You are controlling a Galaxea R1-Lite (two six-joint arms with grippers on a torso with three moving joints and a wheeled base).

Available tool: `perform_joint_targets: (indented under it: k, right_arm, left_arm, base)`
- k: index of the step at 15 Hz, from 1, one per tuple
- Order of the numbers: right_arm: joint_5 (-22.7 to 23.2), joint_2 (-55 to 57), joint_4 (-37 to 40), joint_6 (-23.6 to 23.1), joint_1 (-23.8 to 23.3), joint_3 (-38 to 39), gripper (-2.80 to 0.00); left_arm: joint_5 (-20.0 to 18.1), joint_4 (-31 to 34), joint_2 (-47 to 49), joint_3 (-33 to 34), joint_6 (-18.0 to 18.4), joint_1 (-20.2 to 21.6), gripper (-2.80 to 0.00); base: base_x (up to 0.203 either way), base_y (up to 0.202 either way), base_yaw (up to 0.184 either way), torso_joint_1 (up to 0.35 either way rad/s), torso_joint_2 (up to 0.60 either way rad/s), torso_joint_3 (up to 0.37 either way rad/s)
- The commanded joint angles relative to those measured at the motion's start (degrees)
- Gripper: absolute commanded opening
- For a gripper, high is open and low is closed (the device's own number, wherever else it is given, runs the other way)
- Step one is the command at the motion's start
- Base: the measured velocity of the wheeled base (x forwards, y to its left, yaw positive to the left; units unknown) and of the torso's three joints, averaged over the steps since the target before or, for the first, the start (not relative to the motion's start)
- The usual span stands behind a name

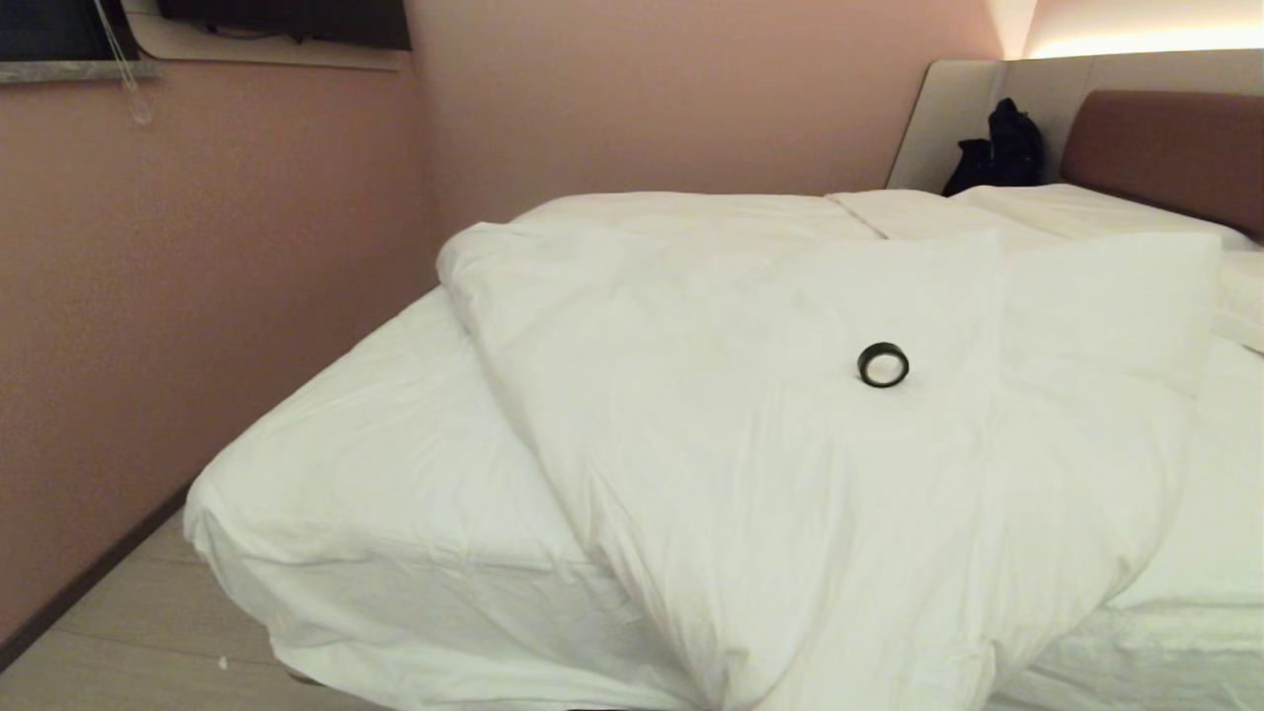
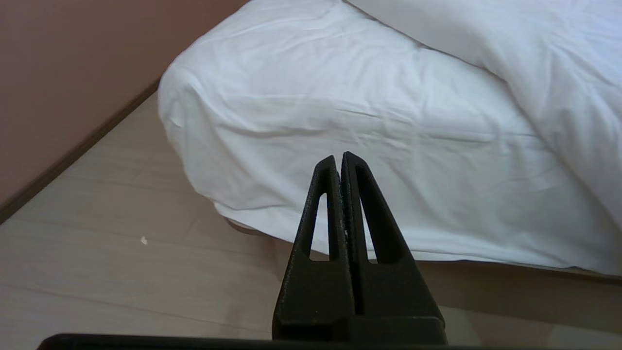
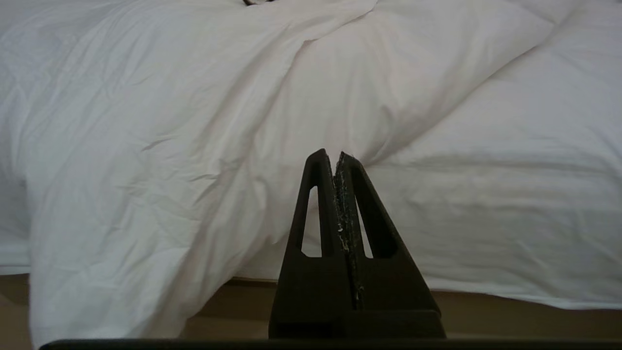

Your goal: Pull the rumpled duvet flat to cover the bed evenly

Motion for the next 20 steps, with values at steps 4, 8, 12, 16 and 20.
perform_joint_targets:
  k: [4, 8, 12, 16, 20]
  right_arm:
    - [0.09, 0.09, -0.05, -0.09, 0.05, 0.00, -2.80]
    - [0.04, 0.01, -0.05, -0.03, -0.02, 0.00, -2.80]
    - [0.10, 0.00, -0.05, -0.09, -0.04, 0.00, -2.80]
    - [0.03, 0.09, -0.05, -0.11, -0.04, 0.00, -2.80]
    - [0.10, 0.09, -0.14, -0.36, -0.04, 0.00, -2.80]
  left_arm:
    - [0.01, -0.04, 0.00, 0.00, -0.24, 0.00, -2.80]
    - [0.01, -0.04, 0.00, 0.00, -0.24, 0.00, -2.80]
    - [0.01, -0.04, 0.00, 0.00, -0.24, 0.00, -2.80]
    - [0.01, -0.04, 0.00, 0.00, -0.21, 0.00, -2.80]
    - [0.01, -0.04, 0.00, 0.00, -0.24, 0.00, -2.80]
  base:
    - [0.000, -0.165, -0.002, 0.001, 0.00, 0.003]
    - [0.000, 0.000, 0.000, 0.000, 0.00, 0.000]
    - [0.000, 0.000, 0.000, 0.000, 0.00, 0.000]
    - [0.000, 0.000, 0.000, 0.000, 0.00, 0.000]
    - [0.000, 0.000, 0.000, 0.000, 0.00, 0.000]
